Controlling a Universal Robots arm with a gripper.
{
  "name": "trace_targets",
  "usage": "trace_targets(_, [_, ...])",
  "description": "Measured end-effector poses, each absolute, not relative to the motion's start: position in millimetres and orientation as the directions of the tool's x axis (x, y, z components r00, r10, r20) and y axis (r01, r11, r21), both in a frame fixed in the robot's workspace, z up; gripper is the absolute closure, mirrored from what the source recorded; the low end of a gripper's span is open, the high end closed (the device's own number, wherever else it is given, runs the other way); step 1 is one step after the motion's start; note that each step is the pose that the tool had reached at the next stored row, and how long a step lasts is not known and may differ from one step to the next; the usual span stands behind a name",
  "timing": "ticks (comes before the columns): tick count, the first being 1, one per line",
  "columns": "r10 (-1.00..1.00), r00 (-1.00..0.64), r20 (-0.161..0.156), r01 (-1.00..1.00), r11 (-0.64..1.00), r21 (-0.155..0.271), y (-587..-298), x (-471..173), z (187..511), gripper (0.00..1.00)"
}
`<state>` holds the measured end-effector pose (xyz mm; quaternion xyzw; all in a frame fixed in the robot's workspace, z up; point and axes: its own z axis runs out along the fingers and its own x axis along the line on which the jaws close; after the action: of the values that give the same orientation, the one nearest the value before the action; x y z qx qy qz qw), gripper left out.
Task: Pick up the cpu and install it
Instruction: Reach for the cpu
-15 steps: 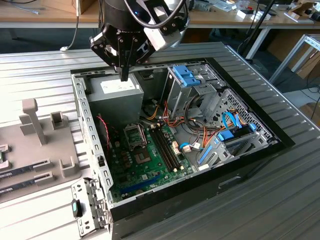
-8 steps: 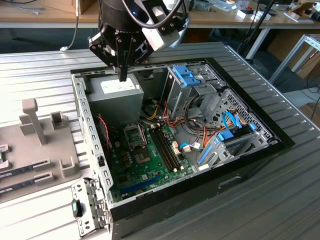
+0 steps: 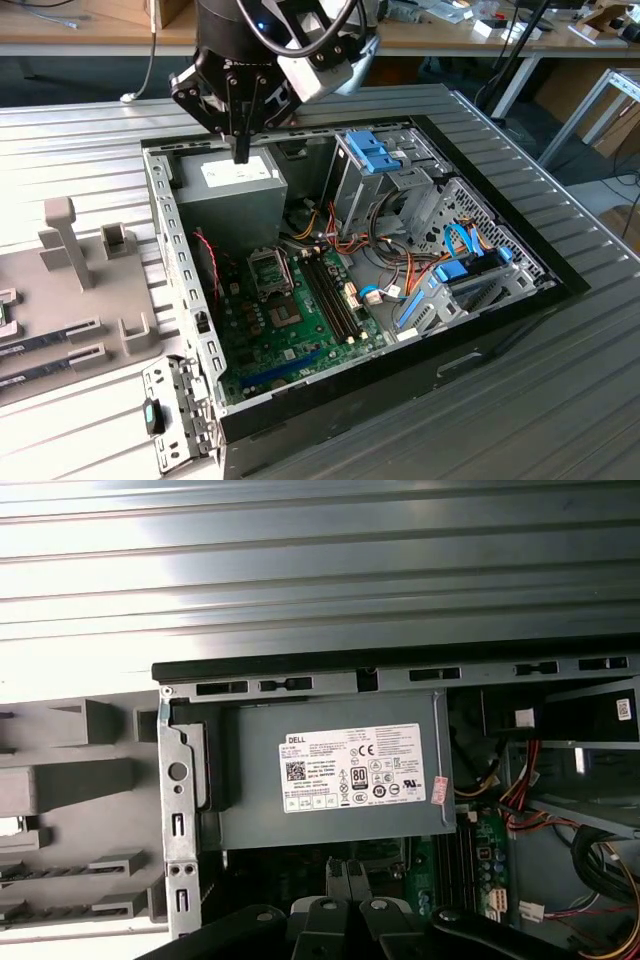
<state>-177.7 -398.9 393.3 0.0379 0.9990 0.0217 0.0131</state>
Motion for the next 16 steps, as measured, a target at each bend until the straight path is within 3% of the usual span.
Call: trace_targets(16, [0.076,-0.997,-0.024,0.075,0.996,0.044,-398.9,-188.3,393.3,0.89])
